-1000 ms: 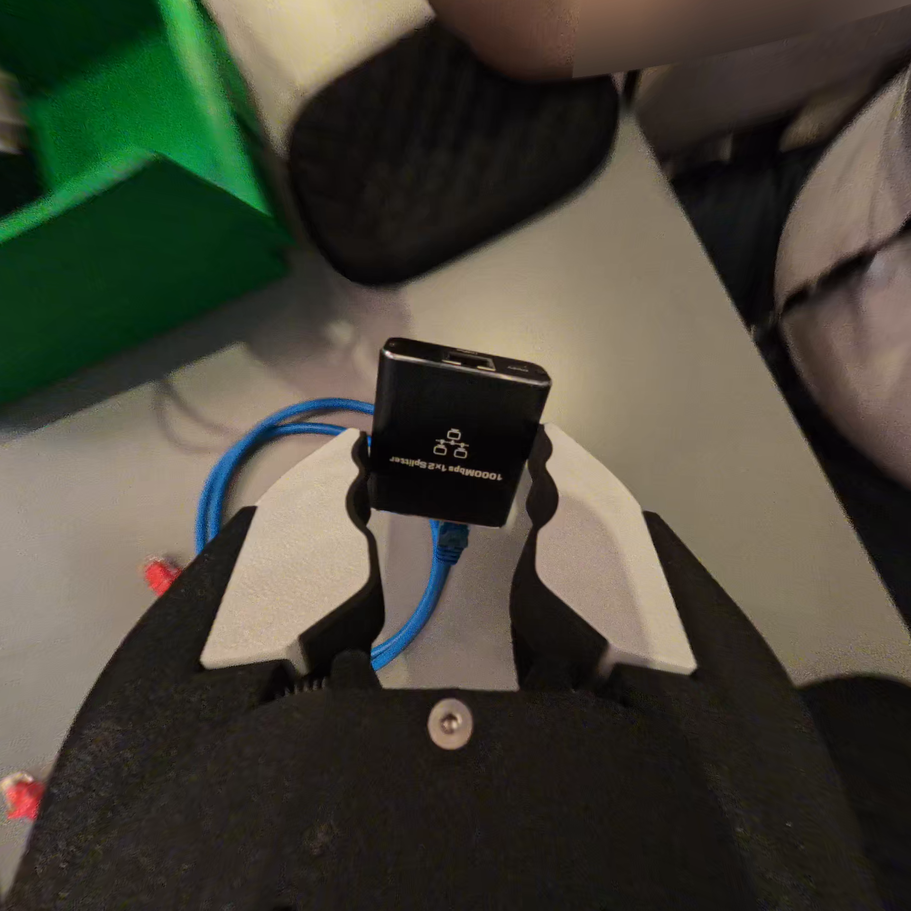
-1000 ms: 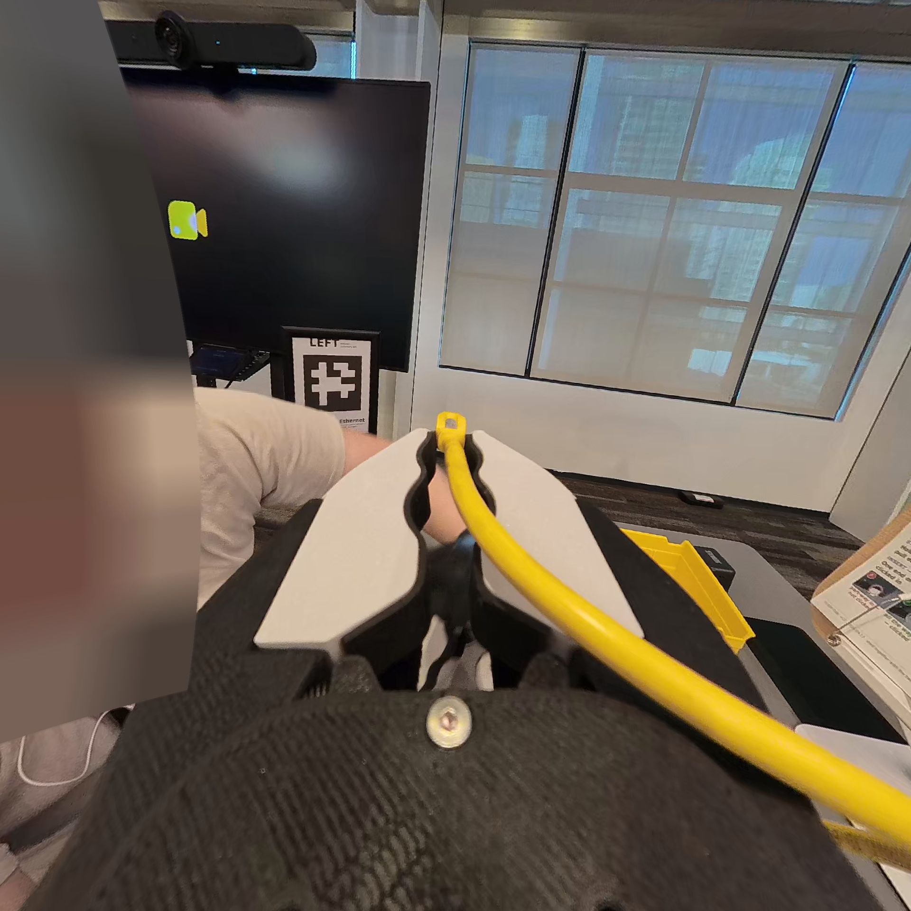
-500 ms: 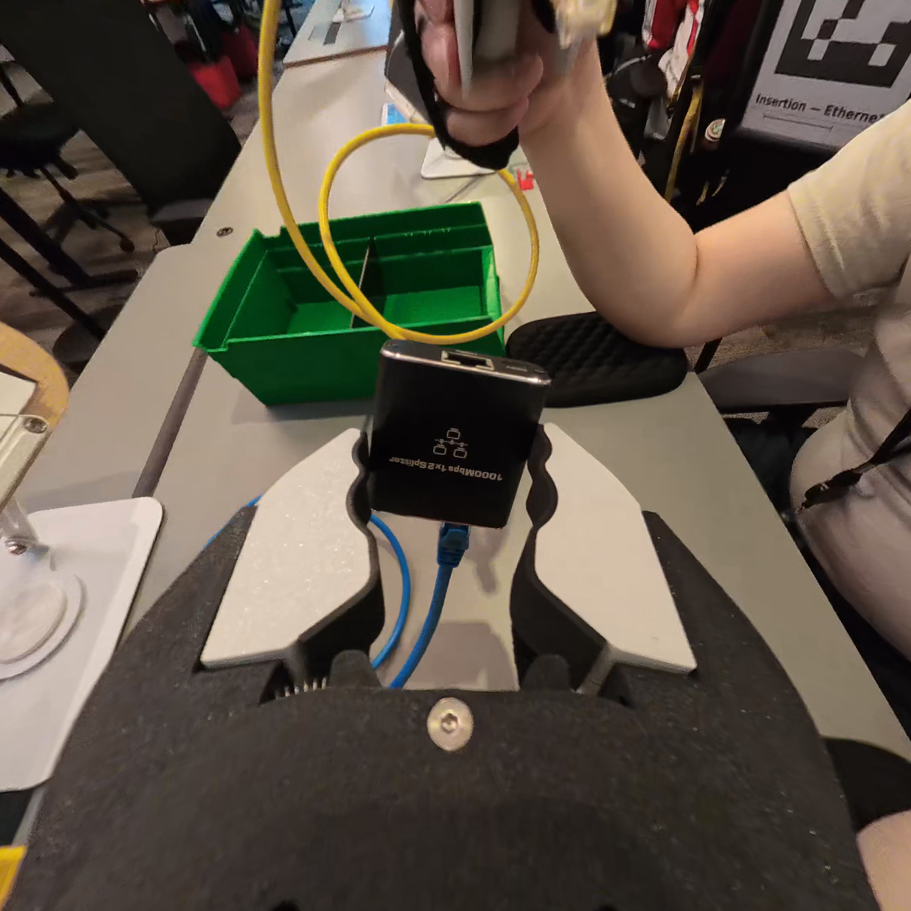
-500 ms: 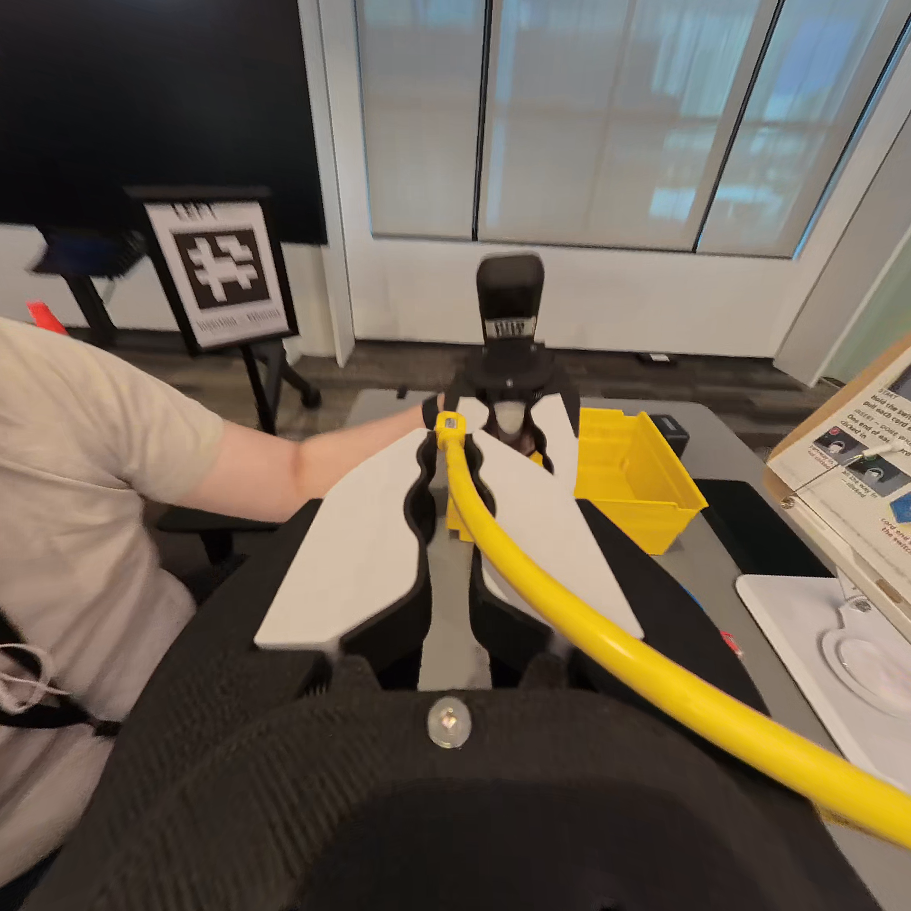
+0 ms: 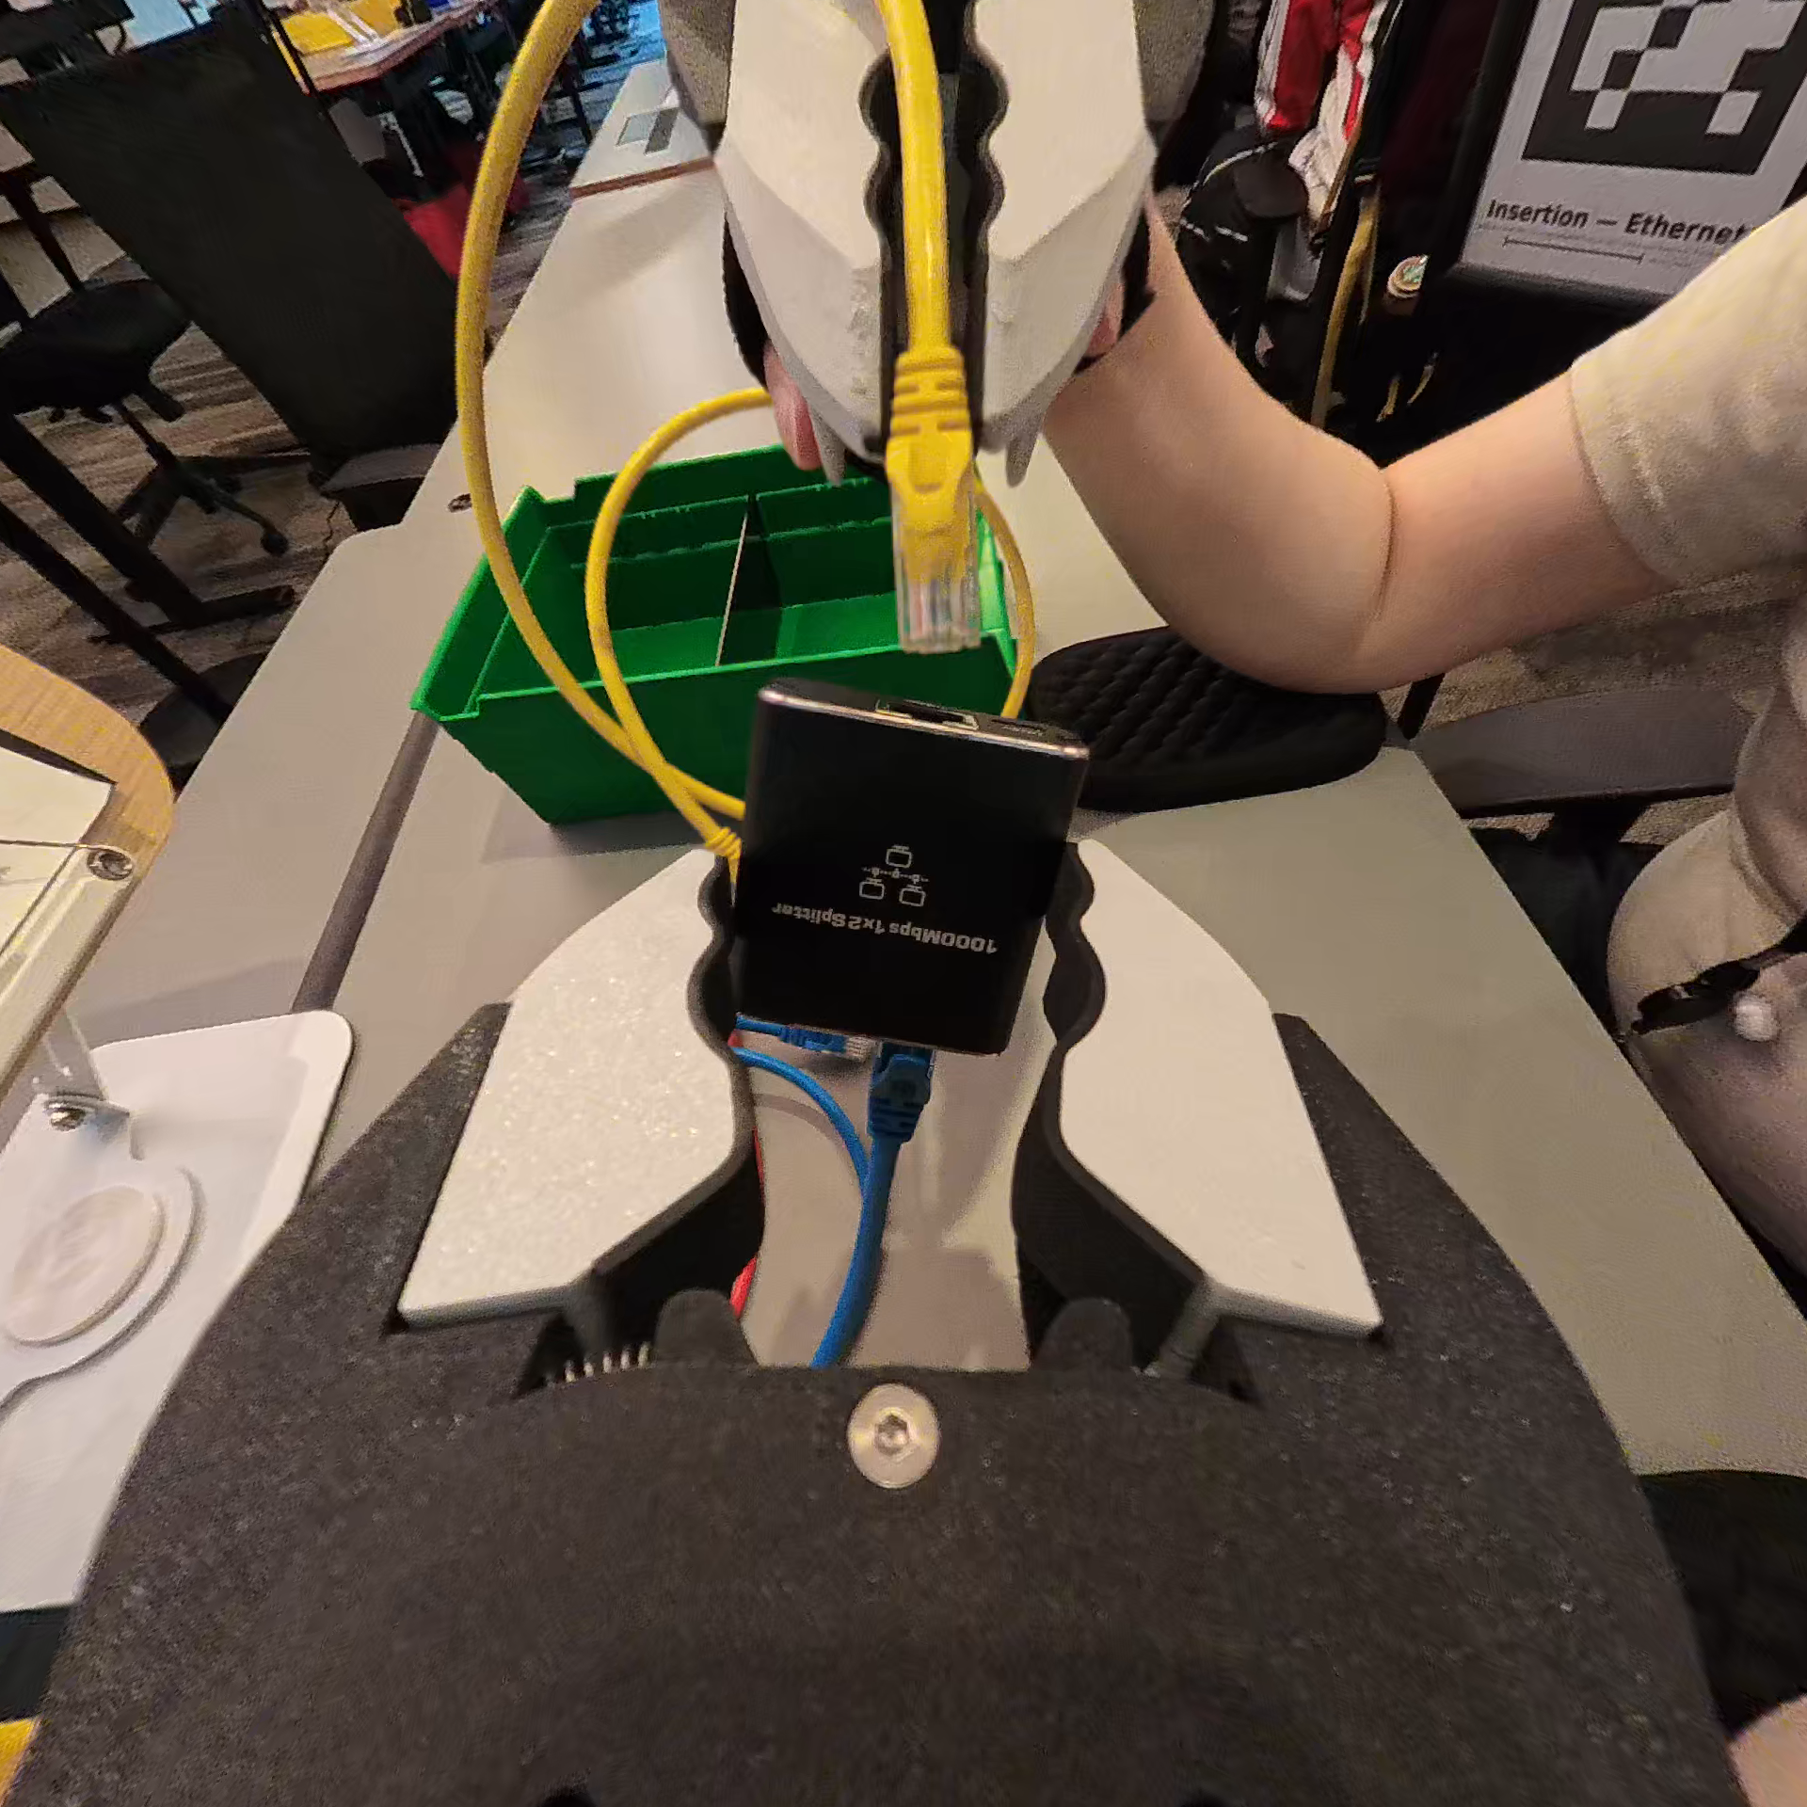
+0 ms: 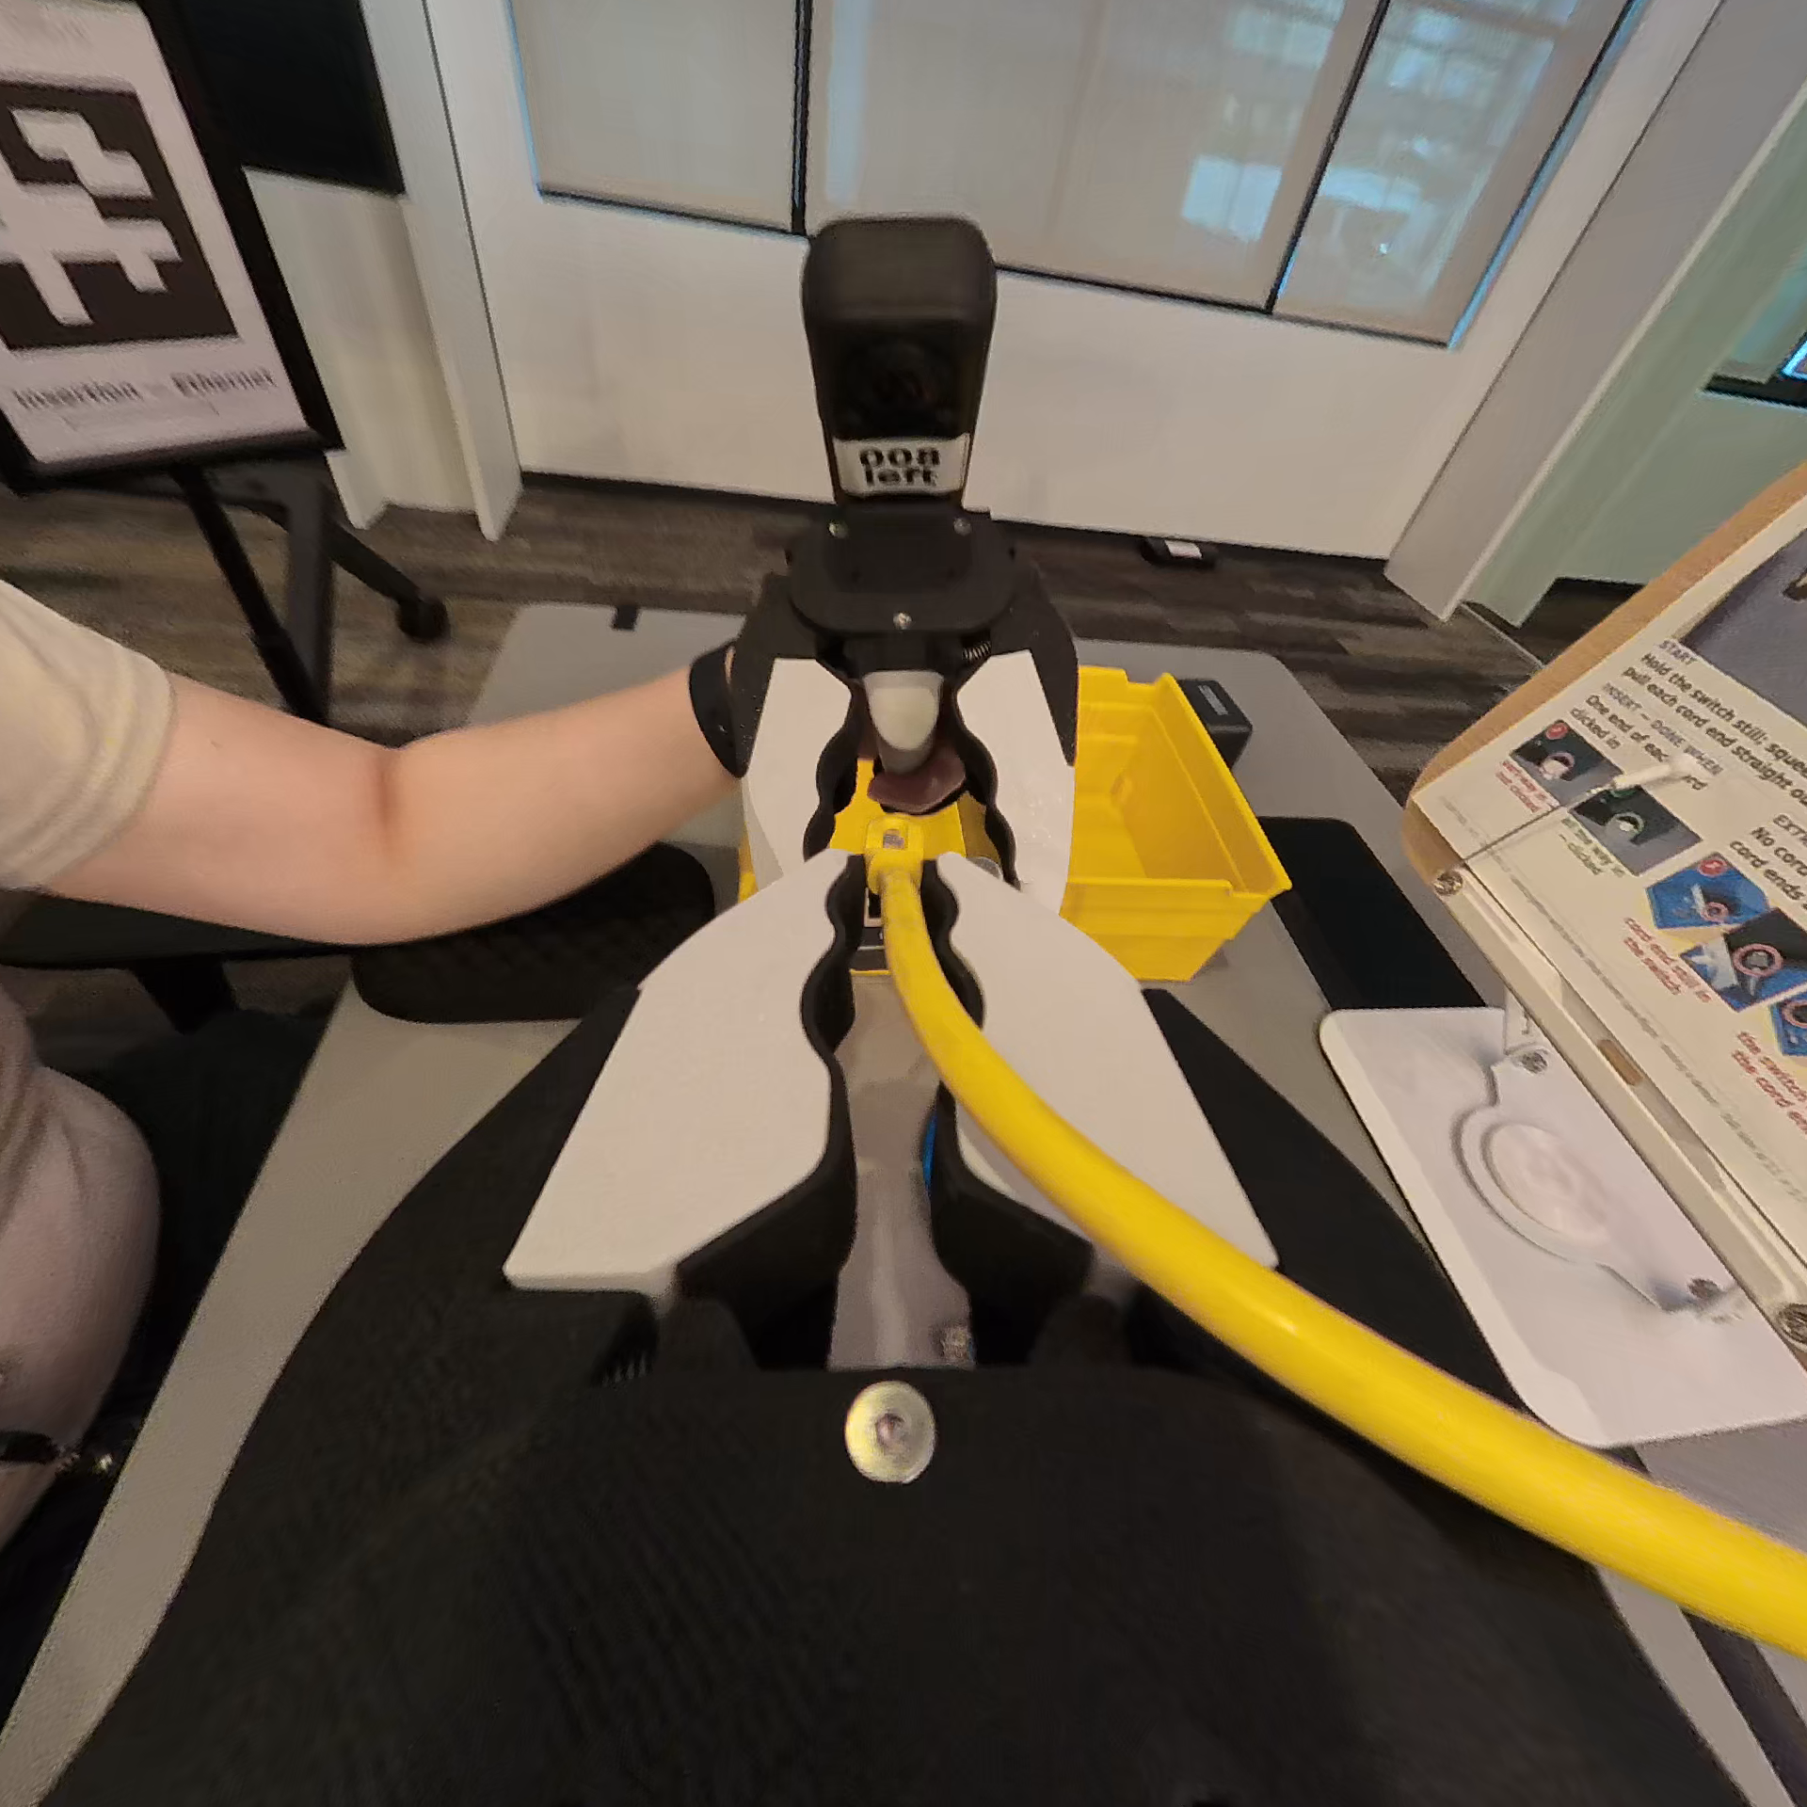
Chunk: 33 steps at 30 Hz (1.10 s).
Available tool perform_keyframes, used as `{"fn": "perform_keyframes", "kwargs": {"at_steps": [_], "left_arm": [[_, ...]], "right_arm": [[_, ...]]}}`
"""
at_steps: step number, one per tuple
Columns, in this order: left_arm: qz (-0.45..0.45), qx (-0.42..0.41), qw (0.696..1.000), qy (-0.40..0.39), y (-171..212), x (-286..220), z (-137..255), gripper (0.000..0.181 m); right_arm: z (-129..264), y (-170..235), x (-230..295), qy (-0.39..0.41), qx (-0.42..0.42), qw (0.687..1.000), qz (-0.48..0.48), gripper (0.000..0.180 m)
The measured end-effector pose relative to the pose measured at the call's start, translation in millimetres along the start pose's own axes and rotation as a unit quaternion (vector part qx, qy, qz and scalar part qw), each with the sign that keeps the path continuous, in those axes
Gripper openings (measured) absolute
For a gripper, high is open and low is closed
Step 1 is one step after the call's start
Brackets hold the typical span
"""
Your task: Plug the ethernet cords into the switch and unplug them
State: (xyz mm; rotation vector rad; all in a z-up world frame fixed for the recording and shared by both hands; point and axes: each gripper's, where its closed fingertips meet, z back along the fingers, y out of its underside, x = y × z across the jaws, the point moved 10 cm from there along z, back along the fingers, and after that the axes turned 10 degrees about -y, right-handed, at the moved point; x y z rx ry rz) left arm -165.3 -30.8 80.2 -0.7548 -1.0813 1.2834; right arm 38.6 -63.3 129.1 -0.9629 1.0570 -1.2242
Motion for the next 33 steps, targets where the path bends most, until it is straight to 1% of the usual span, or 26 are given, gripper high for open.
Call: {"fn": "perform_keyframes", "kwargs": {"at_steps": [3,6,14,18,21,24,33], "left_arm": [[-0.006,0.010,1.000,-0.001,0.0,-1.6,-1.1,0.061],[0.002,0.000,1.000,0.005,-0.8,-1.4,-1.1,0.061],[0.015,0.000,1.000,0.003,-1.8,-0.4,-2.7,0.061],[0.028,0.019,0.999,0.002,-2.2,0.2,-5.7,0.061],[0.026,0.022,0.999,0.000,-3.0,-0.5,-5.9,0.061],[0.046,0.008,0.999,0.007,-5.7,0.5,-3.9,0.061],[0.064,-0.013,0.998,0.010,-8.0,0.5,-4.6,0.060]], "right_arm": [[-2.7,-0.7,3.6,0.010,0.022,1.000,0.011,0.012],[-3.0,-1.6,6.8,0.023,0.044,0.999,0.023,0.012],[-3.6,-0.6,8.5,0.038,0.071,0.996,0.034,0.012],[-9.3,1.7,9.6,0.050,0.099,0.992,0.058,0.012],[-8.8,2.7,8.0,0.043,0.087,0.994,0.052,0.012],[-4.8,3.4,5.0,0.032,0.063,0.997,0.034,0.012],[1.2,7.3,1.1,0.017,0.053,0.998,0.010,0.012]]}}
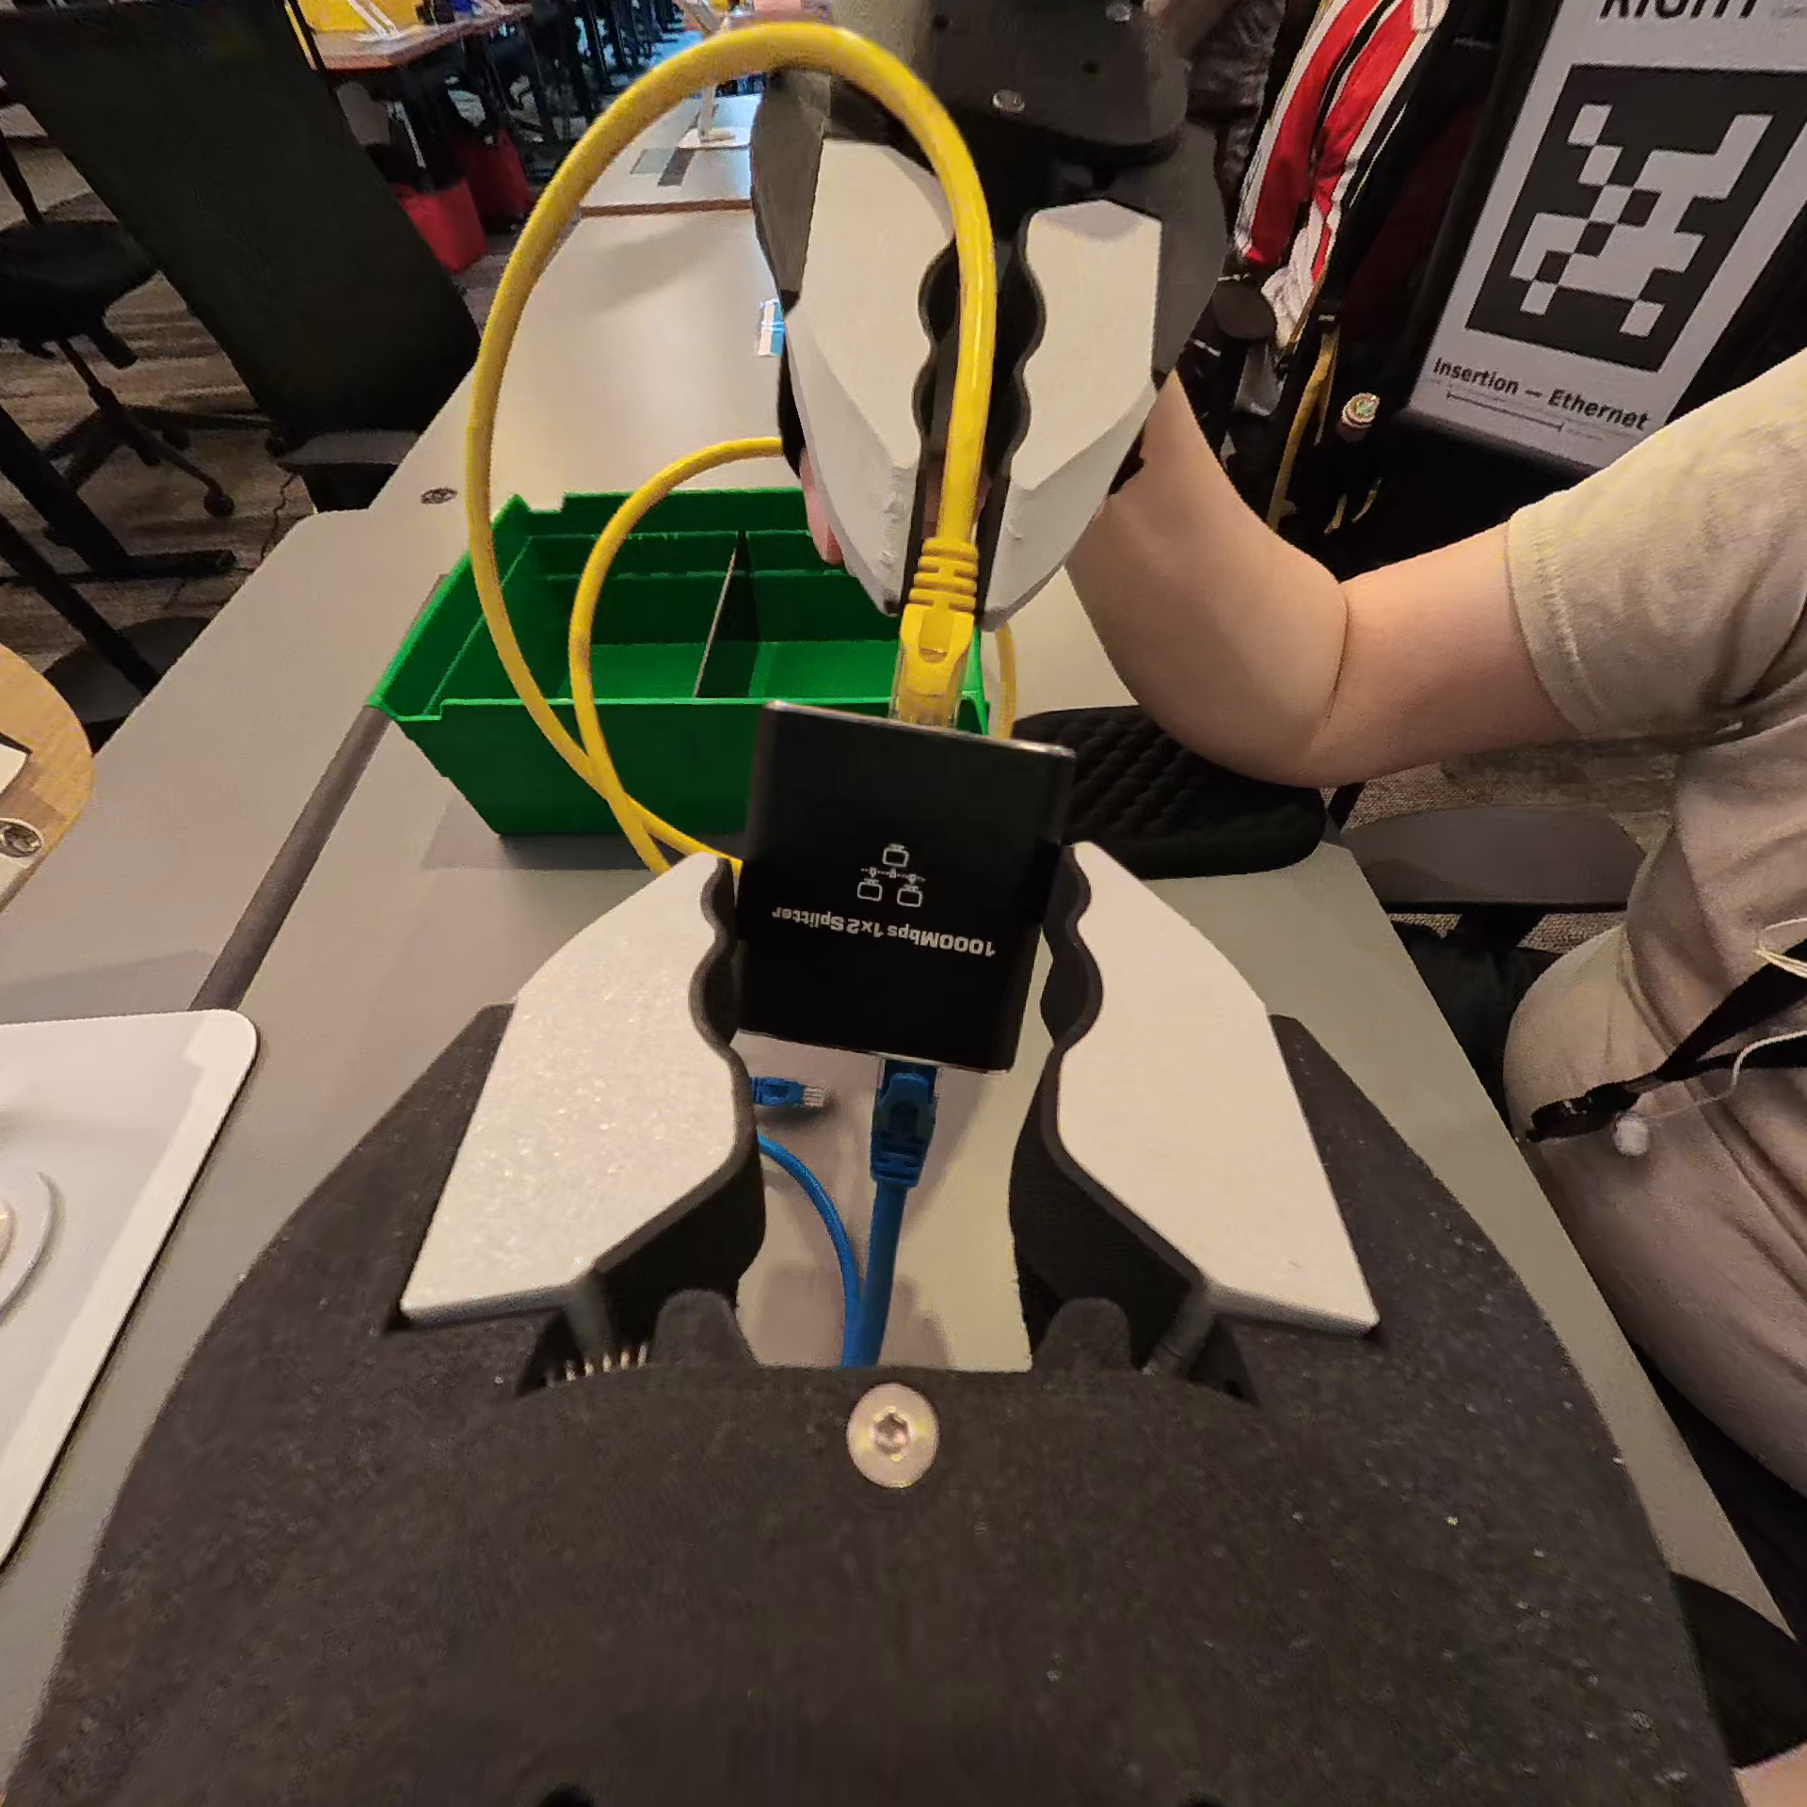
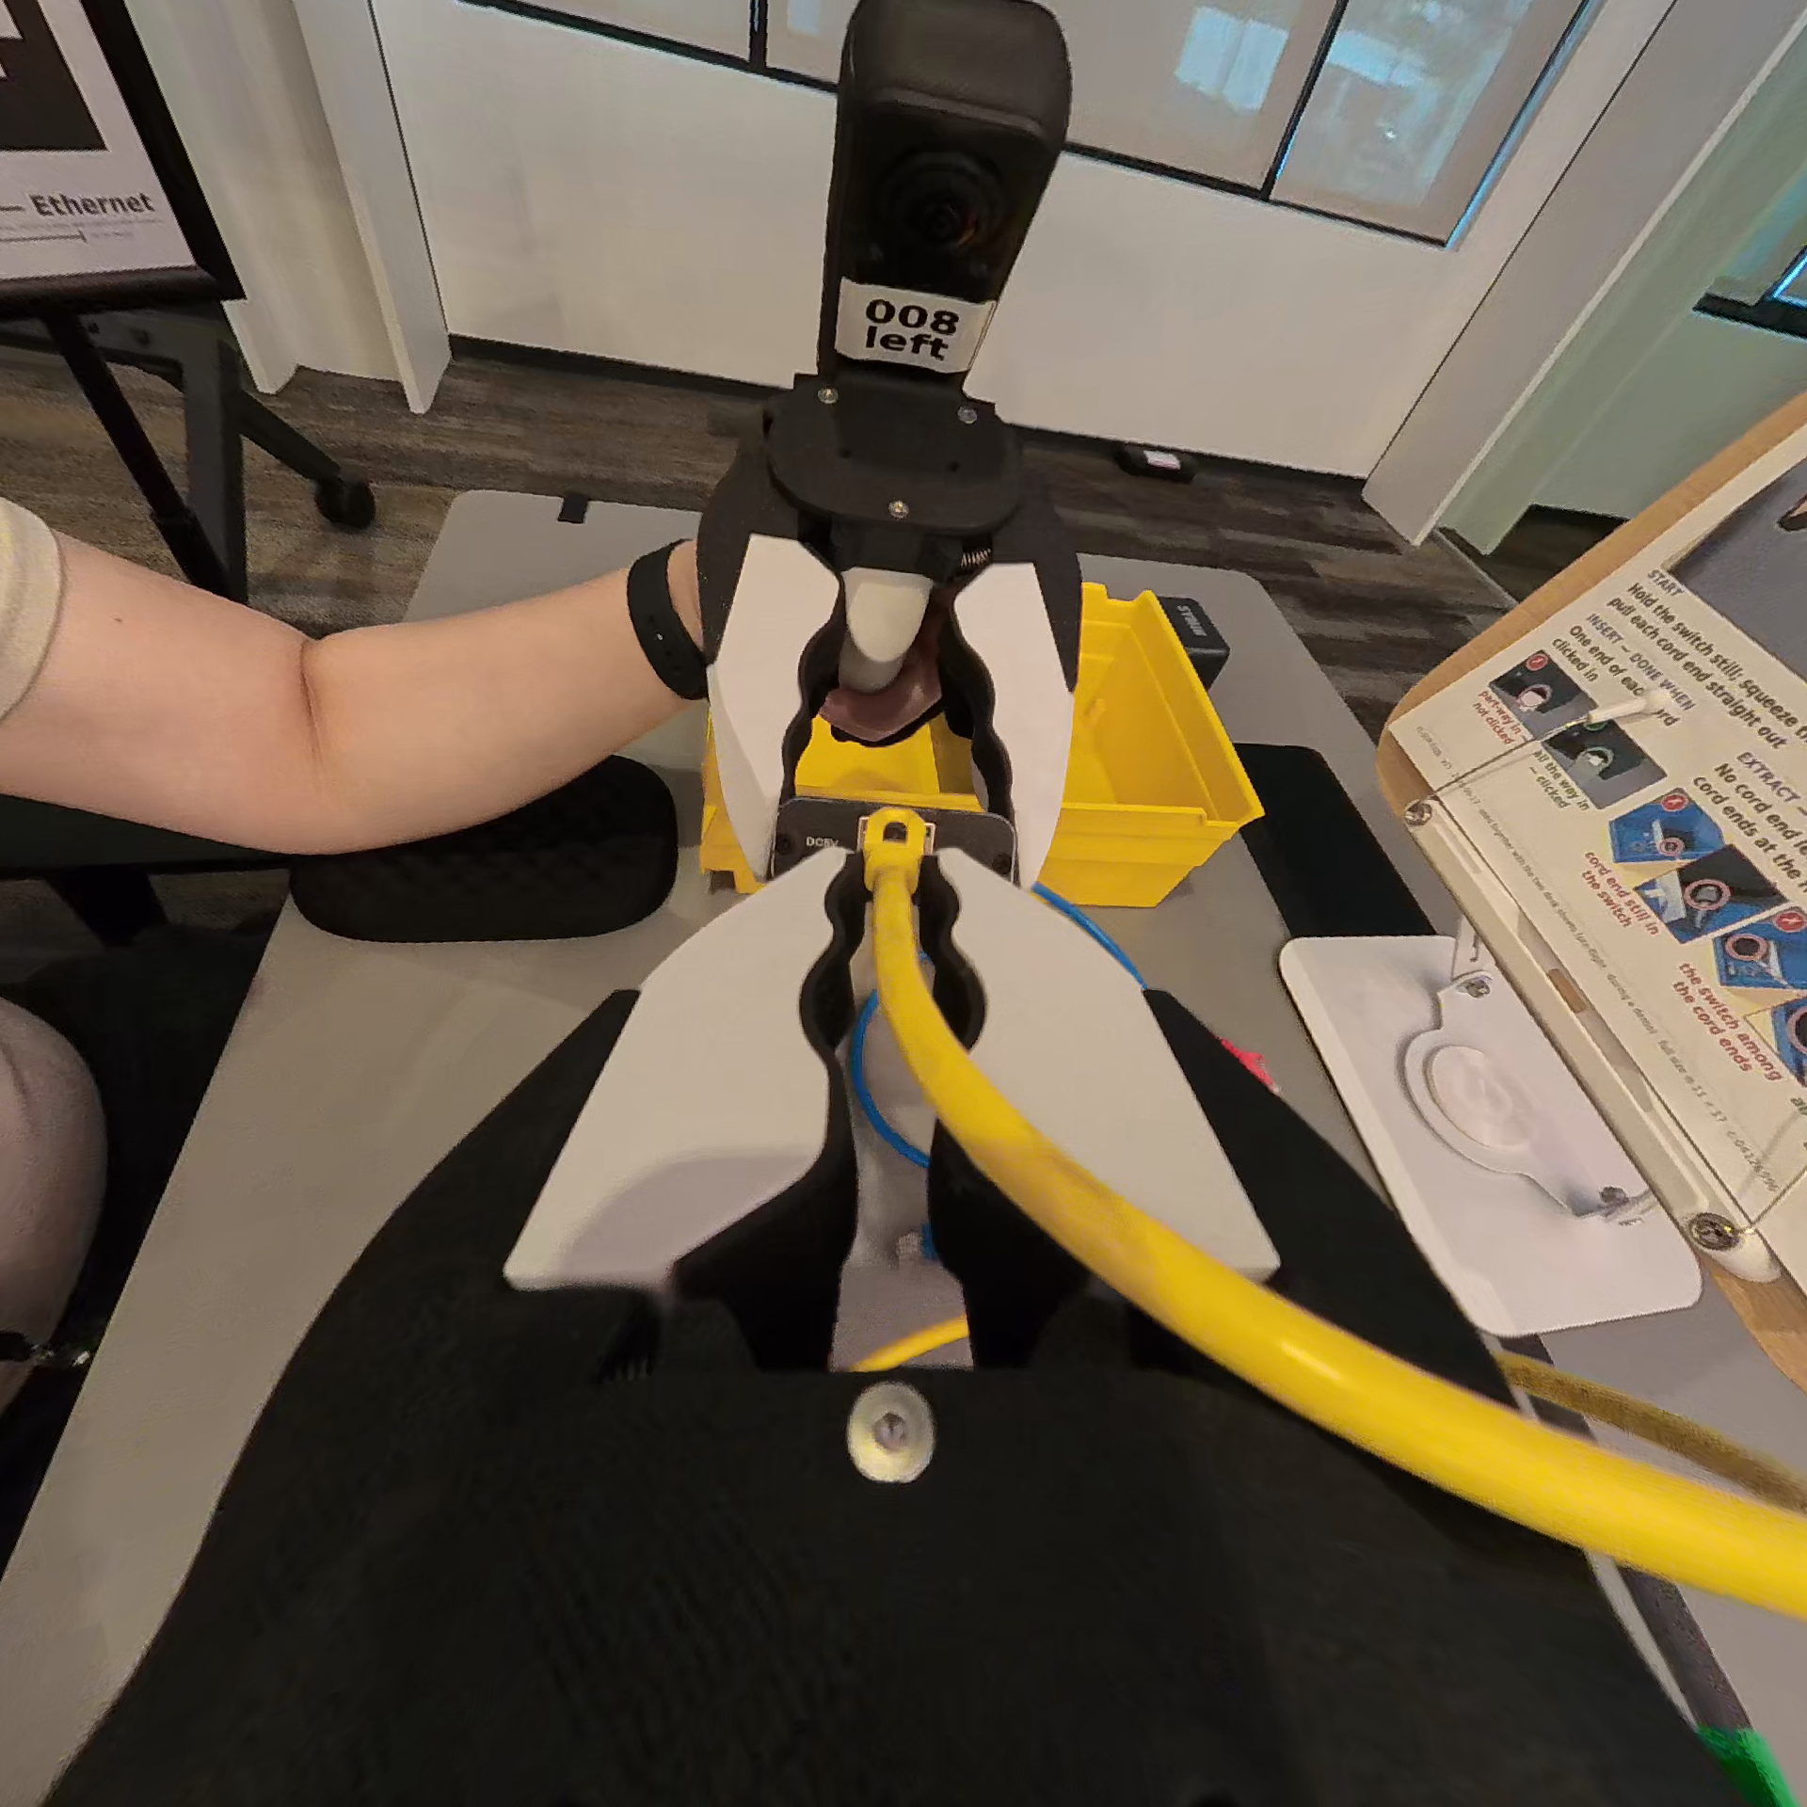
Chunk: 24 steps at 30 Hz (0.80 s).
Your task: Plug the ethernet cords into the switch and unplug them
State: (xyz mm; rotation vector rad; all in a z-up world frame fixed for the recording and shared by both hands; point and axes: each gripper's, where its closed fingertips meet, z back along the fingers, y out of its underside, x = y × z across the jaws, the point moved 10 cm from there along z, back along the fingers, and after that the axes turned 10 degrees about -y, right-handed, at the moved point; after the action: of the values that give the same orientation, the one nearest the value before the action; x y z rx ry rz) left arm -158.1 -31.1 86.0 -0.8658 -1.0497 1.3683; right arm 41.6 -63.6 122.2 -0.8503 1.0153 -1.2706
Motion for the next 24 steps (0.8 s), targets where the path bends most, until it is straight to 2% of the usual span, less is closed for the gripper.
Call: {"fn": "perform_keyframes", "kwargs": {"at_steps": [20,24], "left_arm": [[0.002,0.054,0.999,0.006,13.6,1.0,-20.9,0.059],[0.033,0.036,0.999,0.025,9.8,2.3,-19.0,0.059]], "right_arm": [[-7.4,12.1,-7.4,-0.010,0.040,0.999,-0.023,0.013],[-3.4,10.8,-10.6,-0.019,-0.006,0.999,-0.036,0.012]]}}
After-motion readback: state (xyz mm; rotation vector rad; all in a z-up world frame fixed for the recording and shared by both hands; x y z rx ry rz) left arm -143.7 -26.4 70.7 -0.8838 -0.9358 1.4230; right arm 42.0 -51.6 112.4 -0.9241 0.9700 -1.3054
